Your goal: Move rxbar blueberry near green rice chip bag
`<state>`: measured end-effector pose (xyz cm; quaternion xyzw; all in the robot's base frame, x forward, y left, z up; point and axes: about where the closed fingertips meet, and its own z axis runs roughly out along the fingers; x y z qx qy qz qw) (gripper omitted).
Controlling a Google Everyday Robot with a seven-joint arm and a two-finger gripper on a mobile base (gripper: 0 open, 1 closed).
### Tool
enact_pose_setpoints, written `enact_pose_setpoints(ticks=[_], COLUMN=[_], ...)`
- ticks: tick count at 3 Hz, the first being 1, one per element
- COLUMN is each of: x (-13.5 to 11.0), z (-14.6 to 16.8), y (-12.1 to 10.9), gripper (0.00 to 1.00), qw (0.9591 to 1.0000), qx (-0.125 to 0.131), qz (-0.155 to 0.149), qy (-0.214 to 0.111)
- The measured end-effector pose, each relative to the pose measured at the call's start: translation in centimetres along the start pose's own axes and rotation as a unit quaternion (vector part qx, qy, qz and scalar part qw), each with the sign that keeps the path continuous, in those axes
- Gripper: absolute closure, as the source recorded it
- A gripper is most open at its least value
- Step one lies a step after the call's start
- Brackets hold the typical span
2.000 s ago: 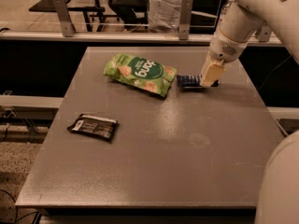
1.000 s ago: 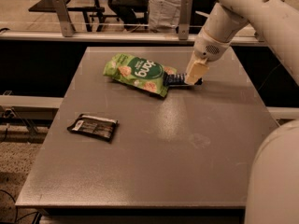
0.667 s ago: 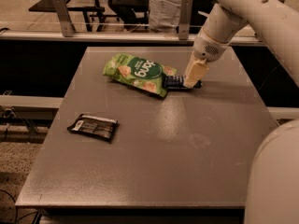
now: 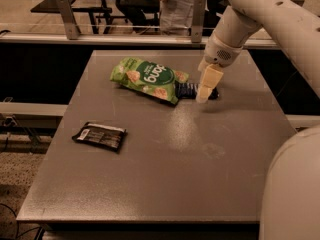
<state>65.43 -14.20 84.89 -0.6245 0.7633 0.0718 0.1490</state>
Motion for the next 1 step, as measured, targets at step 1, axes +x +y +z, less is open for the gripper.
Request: enact_pose_setpoints(ticks=[1], x=[0.0], z=[0.01], y=[0.0], gripper=[0.0], qw=[1.0], qx=[0.0], qz=[0.0], qy=[0.0])
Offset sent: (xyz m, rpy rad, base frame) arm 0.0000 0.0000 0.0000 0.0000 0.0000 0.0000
